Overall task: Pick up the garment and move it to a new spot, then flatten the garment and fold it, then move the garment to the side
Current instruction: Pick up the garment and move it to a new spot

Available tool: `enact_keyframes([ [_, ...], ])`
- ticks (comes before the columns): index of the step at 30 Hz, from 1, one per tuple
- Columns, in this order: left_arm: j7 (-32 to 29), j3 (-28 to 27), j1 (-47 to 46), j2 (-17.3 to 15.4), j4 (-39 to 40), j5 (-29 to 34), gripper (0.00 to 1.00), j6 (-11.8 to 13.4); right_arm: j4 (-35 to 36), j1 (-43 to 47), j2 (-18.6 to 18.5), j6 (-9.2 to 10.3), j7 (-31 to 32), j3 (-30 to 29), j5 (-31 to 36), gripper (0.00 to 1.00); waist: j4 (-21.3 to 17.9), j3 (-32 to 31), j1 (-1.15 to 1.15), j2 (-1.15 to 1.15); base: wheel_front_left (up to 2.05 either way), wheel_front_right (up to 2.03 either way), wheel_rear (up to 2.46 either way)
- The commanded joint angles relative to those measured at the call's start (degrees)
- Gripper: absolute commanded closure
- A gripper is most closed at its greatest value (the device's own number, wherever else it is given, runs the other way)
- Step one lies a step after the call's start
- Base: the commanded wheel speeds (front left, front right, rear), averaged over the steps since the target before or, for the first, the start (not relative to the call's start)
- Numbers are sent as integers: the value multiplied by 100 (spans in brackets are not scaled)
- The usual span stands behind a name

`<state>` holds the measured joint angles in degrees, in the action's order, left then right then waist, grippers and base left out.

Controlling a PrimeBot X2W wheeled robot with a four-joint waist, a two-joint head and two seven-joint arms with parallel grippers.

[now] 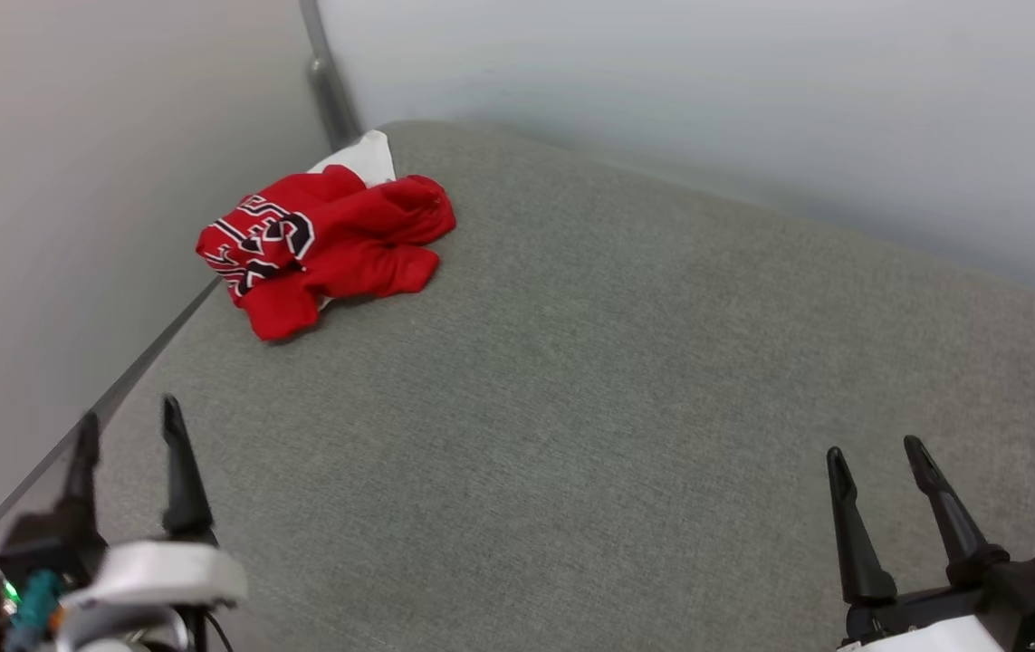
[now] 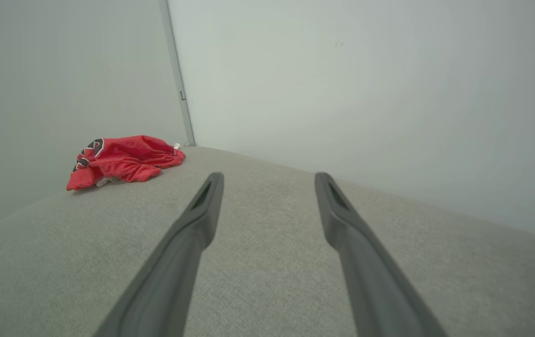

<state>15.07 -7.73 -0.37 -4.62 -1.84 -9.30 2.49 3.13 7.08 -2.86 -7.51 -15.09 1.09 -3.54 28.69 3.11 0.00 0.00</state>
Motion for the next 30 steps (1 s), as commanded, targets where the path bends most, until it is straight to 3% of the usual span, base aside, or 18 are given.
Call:
enact_keyframes([
  [1, 16, -65, -202, -73, -66, -7, 0, -73, 16, -50, -3, 4, -13, -24, 54, 0, -102, 141, 0, 0, 0, 0, 0],
  [8, 15, -691, -1822, -708, -843, -354, 0, -584, 244, -435, -4, 3, -13, -159, 513, 0, -531, 999, 0, 0, 0, 0, 0],
  [20, -90, -985, -4453, -2077, -2439, -853, 0, -902, 1038, -1273, -108, 4, -13, -625, 1140, 0, -1074, 2655, 0, 0, 0, 0, 0],
  [25, -706, -851, -5281, -2665, -3193, -1312, 0, -975, 1385, -1444, -221, 4, -13, -684, 1213, 0, -1209, 3071, 0, 0, 0, 0, 0],
  [30, -2106, -214, -5746, -3146, -3685, -2211, 0, -981, 1709, -1500, -341, 4, -12, -716, 1242, 0, -1296, 3383, 0, 0, 0, 0, 0],
])
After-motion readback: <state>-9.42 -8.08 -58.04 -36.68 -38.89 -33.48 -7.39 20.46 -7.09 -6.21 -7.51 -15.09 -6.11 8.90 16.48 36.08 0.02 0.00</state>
